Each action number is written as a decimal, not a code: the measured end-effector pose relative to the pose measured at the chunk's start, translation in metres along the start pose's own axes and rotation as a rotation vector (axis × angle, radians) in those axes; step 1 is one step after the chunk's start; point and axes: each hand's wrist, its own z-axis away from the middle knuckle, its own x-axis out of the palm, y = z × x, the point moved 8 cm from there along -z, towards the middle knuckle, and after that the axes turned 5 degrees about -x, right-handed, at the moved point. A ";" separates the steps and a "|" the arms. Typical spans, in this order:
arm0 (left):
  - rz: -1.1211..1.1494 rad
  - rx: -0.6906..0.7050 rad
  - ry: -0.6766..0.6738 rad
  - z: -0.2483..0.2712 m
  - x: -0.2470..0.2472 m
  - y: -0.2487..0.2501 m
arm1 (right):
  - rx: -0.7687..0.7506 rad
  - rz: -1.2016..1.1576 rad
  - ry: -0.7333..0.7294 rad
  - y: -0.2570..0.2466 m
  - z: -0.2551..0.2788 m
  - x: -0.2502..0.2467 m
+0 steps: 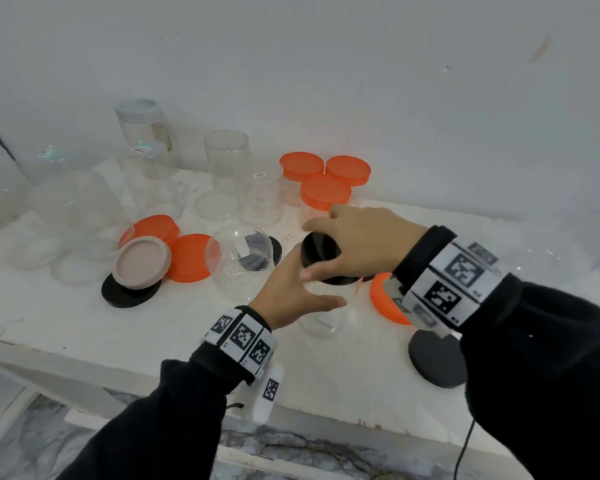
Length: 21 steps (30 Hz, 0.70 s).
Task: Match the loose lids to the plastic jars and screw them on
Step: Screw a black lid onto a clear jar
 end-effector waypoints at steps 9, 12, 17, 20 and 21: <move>0.027 0.026 0.066 0.004 0.000 0.003 | 0.009 0.049 0.135 -0.007 -0.001 -0.008; 0.005 0.021 0.054 0.004 -0.001 0.001 | 0.066 0.060 0.172 -0.002 0.002 -0.006; -0.025 -0.003 0.015 0.005 -0.005 0.002 | -0.167 -0.170 -0.105 -0.009 0.008 0.001; -0.021 0.003 0.046 0.007 -0.003 0.005 | -0.158 -0.118 -0.020 -0.010 0.007 -0.004; -0.007 0.007 0.058 0.008 -0.002 0.005 | -0.132 -0.079 0.020 -0.009 0.007 -0.006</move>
